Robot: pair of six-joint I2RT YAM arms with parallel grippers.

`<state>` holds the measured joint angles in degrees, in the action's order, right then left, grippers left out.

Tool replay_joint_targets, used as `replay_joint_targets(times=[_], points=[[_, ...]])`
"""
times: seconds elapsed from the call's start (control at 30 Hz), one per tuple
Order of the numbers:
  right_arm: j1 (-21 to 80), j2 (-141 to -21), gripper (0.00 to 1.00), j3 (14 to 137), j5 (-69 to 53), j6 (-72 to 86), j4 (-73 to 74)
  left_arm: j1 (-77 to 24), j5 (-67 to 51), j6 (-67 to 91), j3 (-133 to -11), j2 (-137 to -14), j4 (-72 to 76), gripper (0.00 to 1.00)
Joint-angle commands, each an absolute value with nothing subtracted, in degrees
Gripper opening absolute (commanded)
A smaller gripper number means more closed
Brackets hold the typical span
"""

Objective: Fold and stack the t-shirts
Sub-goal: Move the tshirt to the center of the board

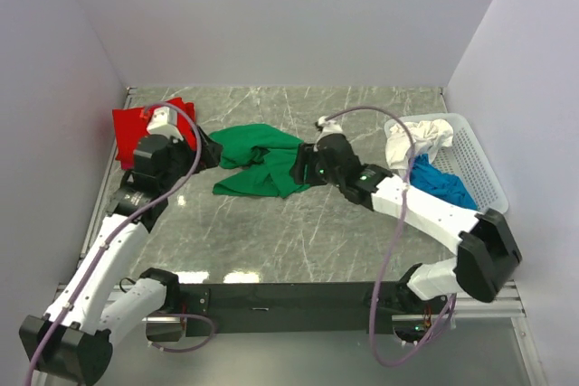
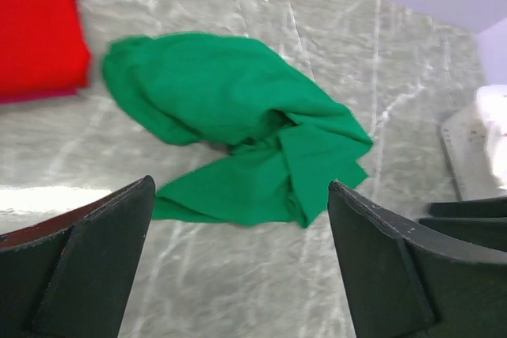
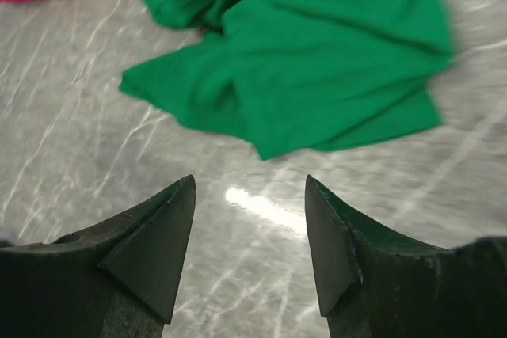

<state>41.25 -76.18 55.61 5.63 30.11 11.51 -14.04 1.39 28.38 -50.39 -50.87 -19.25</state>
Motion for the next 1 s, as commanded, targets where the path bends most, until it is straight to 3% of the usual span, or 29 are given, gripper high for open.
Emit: replay_joint_targets(times=[0.0, 0.3, 0.77, 0.87, 0.97], points=[[44.63, -81.02, 0.64, 56.16, 2.11, 31.73, 4.92, -15.73, 0.46, 35.23, -44.24, -53.25, -12.42, 0.96], [46.93, -96.84, 0.62, 66.79, 3.6, 30.15, 8.7, -15.82, -0.18, 37.79, -36.74, -57.48, -5.45, 0.98], [47.02, -110.56, 0.6, 75.32, 11.77, 32.96, 17.22, -15.91, 1.85, 36.56, -38.14, -49.13, -13.53, 0.99], [47.02, -111.53, 0.55, 75.67, 13.53, 32.96, 18.19, -15.82, 0.53, 35.78, -39.72, -48.26, -15.46, 0.99], [47.02, -113.55, 0.44, 76.81, 14.76, 32.96, 19.77, -15.82, 0.44, 34.37, -42.53, -47.55, -18.54, 0.99]])
